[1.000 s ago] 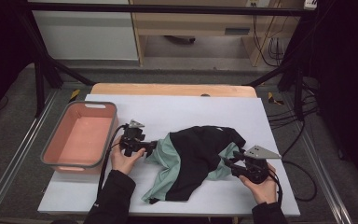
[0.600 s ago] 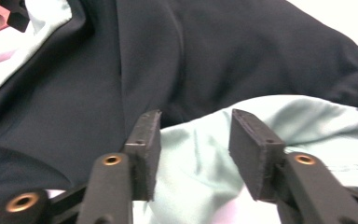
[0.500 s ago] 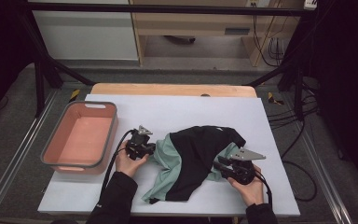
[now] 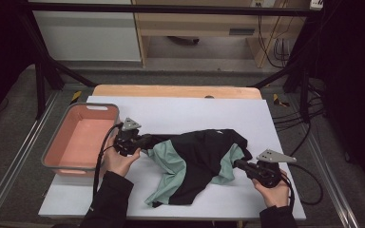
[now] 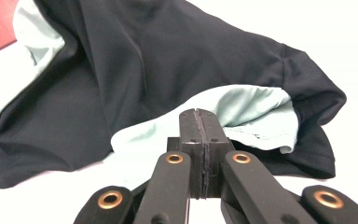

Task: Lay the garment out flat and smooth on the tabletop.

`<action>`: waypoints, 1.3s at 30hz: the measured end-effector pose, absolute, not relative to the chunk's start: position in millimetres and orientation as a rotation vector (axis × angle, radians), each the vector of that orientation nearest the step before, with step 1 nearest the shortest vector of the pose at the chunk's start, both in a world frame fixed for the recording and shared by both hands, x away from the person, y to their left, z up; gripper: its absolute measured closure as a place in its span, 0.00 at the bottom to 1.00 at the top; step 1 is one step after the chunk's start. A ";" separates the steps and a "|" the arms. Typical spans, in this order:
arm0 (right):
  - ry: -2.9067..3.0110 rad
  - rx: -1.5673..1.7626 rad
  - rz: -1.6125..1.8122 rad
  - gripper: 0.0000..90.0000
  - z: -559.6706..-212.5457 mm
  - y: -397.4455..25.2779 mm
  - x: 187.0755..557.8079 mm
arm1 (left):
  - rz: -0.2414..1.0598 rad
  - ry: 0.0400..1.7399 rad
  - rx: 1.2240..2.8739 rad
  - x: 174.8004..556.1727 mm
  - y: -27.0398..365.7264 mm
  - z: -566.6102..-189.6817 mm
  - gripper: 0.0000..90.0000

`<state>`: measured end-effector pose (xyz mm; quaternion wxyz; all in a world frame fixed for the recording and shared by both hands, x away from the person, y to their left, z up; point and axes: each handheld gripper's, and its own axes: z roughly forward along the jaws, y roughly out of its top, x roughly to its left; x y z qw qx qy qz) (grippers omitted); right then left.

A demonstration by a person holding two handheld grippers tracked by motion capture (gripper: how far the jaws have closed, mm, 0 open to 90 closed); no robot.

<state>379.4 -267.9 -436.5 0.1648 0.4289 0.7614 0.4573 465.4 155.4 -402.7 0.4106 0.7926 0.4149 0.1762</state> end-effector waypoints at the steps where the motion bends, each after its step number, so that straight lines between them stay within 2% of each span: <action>1: 2.170 1.222 1.303 1.00 -436.5 -267.9 379.4 | 0.444 1.044 1.995 465.4 155.4 -402.7 0.97; 2: 2.185 1.214 1.311 1.00 -438.6 -264.4 380.5 | 0.445 1.043 1.994 465.1 154.8 -401.7 0.97; 5: 2.189 1.179 1.356 0.73 -445.5 -241.8 387.0 | 0.450 1.046 1.991 466.1 153.4 -400.3 0.97; 6: 2.189 1.179 1.356 0.73 -445.5 -241.8 387.0 | 0.450 1.046 1.991 466.1 153.4 -400.3 0.97; 7: 2.191 1.157 1.403 0.55 -448.9 -228.4 390.4 | 0.456 1.049 1.992 467.2 153.5 -399.1 0.97; 8: 2.191 1.157 1.403 0.55 -448.9 -228.4 390.4 | 0.456 1.049 1.992 467.2 153.5 -399.1 0.97; 10: 2.241 1.114 1.368 0.49 -455.0 -206.8 393.7 | 0.461 1.053 1.988 468.0 154.3 -397.4 0.97; 11: 2.241 1.114 1.368 0.49 -455.0 -206.8 393.7 | 0.463 1.056 1.984 468.1 154.7 -396.3 0.97; 13: 2.262 1.088 1.300 0.59 -458.3 -195.8 394.9 | 0.470 1.058 1.976 467.7 156.0 -394.3 0.97; 15: 2.253 1.042 1.223 0.81 -459.6 -192.2 395.5 | 0.480 1.061 1.966 466.3 157.9 -392.4 0.97; 16: 2.257 1.038 1.202 0.89 -459.0 -193.7 395.4 | 0.484 1.063 1.962 465.6 159.2 -391.5 0.97; 17: 2.269 1.057 1.220 0.94 -454.6 -202.1 393.6 | 0.494 1.070 1.947 463.6 162.9 -389.6 0.97; 26: 2.291 1.080 1.219 0.94 -434.0 -254.6 376.6 | 0.494 1.116 1.932 451.0 175.9 -387.5 0.97; 32: 2.370 1.081 1.164 0.91 -446.8 -255.6 373.8 | 0.472 1.121 1.997 450.0 165.7 -405.4 0.96; 33: 2.373 1.079 1.180 0.83 -448.7 -251.4 376.1 | 0.475 1.118 2.005 451.2 163.2 -406.9 0.87; 34: 2.373 1.079 1.180 0.83 -448.7 -251.4 376.1 | 0.477 1.119 2.010 452.9 160.6 -407.7 0.87; 35: 2.338 1.066 1.233 0.74 -443.1 -250.0 377.9 | 0.483 1.117 2.022 457.2 156.3 -407.6 0.73; 36: 2.338 1.066 1.233 0.74 -443.1 -250.0 377.9 | 0.483 1.117 2.022 457.2 156.3 -407.6 0.67; 37: 2.287 1.080 1.277 0.66 -435.7 -250.4 380.8 | 0.478 1.120 2.024 463.6 151.5 -407.2 0.60; 38: 2.287 1.080 1.277 0.66 -435.7 -250.4 380.8 | 0.478 1.120 2.024 463.6 151.5 -407.2 0.54; 39: 2.265 1.083 1.278 0.62 -433.0 -250.7 383.3 | 0.466 1.122 2.028 466.5 149.2 -407.1 0.54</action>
